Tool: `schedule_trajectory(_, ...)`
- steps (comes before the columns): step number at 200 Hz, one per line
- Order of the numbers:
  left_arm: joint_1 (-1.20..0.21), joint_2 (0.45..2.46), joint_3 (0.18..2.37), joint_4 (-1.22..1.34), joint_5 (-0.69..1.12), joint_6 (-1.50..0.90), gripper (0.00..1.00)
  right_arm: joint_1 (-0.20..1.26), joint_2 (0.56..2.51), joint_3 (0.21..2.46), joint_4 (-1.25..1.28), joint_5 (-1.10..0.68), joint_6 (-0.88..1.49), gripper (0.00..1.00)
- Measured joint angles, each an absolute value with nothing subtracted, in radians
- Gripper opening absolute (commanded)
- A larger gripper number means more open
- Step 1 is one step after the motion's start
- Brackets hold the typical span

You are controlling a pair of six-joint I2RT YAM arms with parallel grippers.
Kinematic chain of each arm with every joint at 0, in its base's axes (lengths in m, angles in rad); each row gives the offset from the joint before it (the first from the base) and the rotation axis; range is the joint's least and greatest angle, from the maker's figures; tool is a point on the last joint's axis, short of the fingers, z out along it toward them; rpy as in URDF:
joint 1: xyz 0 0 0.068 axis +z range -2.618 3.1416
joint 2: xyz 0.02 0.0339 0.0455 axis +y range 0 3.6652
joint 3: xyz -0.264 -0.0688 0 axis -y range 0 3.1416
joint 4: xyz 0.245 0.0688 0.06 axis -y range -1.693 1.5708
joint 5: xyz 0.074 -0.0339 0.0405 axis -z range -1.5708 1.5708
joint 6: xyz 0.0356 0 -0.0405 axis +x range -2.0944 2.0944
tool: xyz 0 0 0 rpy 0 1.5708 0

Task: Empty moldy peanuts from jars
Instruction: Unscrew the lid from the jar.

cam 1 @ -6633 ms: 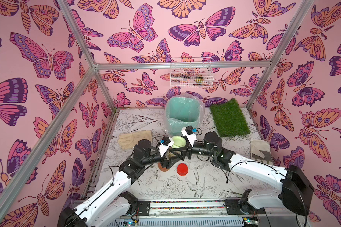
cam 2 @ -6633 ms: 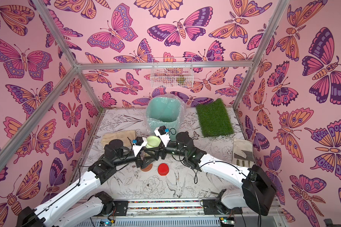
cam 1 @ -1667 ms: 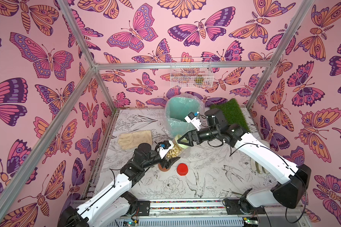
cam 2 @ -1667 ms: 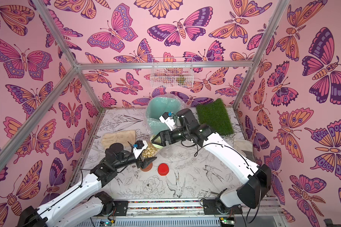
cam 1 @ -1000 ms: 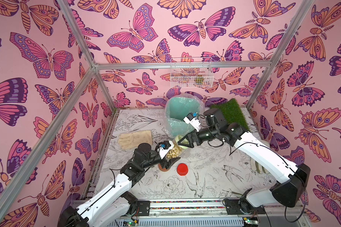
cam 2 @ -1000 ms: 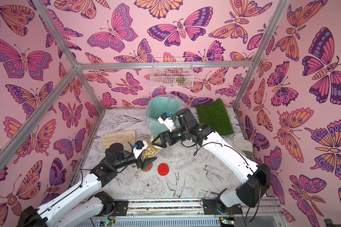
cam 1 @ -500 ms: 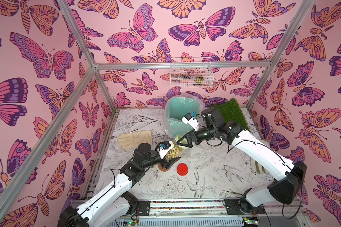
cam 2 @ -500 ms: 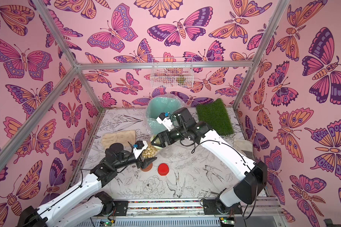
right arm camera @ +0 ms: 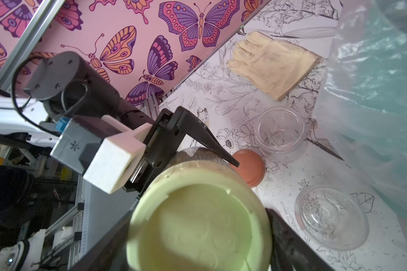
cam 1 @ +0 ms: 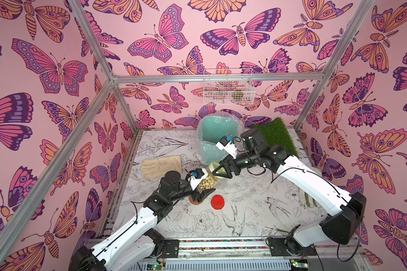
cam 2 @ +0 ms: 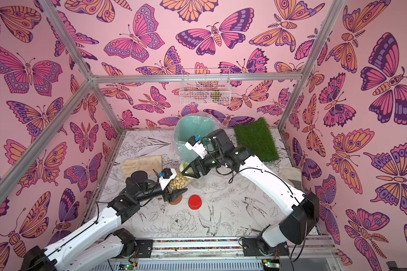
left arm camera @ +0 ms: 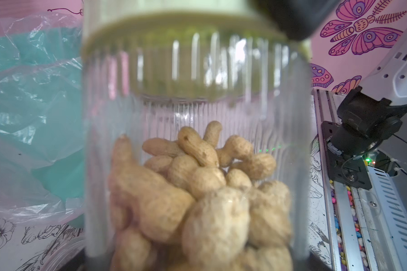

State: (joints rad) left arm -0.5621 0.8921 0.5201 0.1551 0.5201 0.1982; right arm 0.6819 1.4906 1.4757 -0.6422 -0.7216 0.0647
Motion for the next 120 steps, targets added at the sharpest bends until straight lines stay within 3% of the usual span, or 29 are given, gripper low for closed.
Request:
schedule_trajectory(49,-0.564,0.892,0.521,0.152,0.572,0.209,0.00,0.659,1.449,1.406,-0.597,-0.816,-0.238,0.68)
schedule_trajectory(81,-0.563,0.892,0.524,0.152,0.587,0.221,0.00,0.644,1.450,1.403,-0.607,-0.863,-0.382,0.84)
schedule_trajectory(97,-0.563,0.893,0.525,0.148,0.593,0.216,0.00,0.640,1.451,1.406,-0.618,-0.872,-0.427,1.00)
schedule_trajectory(120,-0.556,0.897,0.525,0.148,0.587,0.197,0.00,0.632,1.455,1.406,-0.614,-0.876,-0.440,0.99)
